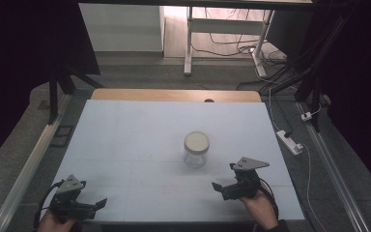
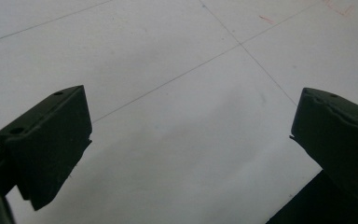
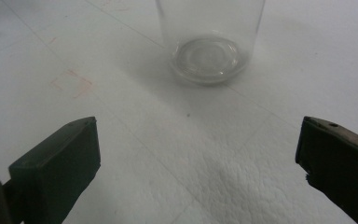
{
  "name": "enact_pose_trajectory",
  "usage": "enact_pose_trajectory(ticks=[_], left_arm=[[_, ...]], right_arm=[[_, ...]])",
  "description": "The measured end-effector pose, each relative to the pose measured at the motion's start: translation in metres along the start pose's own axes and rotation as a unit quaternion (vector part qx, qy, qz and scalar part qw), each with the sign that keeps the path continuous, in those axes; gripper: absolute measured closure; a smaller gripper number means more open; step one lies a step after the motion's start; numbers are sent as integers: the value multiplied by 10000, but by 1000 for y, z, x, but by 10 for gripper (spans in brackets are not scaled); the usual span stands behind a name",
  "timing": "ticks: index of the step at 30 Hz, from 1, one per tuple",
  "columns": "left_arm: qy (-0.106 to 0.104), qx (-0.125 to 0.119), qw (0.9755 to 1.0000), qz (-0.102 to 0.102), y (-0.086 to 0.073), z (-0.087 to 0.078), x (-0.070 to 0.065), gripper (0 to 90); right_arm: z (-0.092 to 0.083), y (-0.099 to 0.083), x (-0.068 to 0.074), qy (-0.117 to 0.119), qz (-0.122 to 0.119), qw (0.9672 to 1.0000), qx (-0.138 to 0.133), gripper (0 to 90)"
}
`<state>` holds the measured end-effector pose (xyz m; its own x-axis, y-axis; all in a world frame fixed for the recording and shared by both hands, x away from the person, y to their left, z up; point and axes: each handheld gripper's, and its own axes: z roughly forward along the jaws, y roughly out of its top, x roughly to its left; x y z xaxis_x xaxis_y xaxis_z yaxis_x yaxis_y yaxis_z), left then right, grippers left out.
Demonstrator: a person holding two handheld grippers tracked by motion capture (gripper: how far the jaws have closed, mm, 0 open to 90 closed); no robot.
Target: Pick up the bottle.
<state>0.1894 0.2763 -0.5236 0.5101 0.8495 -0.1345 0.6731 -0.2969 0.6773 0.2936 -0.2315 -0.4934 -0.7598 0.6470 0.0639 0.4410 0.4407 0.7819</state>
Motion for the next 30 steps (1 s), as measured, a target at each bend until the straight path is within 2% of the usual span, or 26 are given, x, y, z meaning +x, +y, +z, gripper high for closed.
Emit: enact_pose_trajectory(ticks=[2, 7, 17, 24, 30], left_arm=[[-1, 4, 10000, 3, 0, 0, 0, 0], [-1, 5, 10000, 3, 0, 0, 0, 0], [-8, 12, 10000, 3, 0, 0, 0, 0], [-4, 19, 10000, 3, 0, 0, 0, 0], [-4, 20, 10000, 5, 0, 1, 0, 0]], right_arm=[[4, 2, -1, 37, -44, 10000, 1, 2], [12, 8, -4, 161, 113, 9998, -95, 2], [30, 21, -6, 163, -13, 9998, -80, 2], [42, 28, -11, 257, 209, 9993, -144, 2], [50, 32, -12, 158, 182, 9996, -168, 2]])
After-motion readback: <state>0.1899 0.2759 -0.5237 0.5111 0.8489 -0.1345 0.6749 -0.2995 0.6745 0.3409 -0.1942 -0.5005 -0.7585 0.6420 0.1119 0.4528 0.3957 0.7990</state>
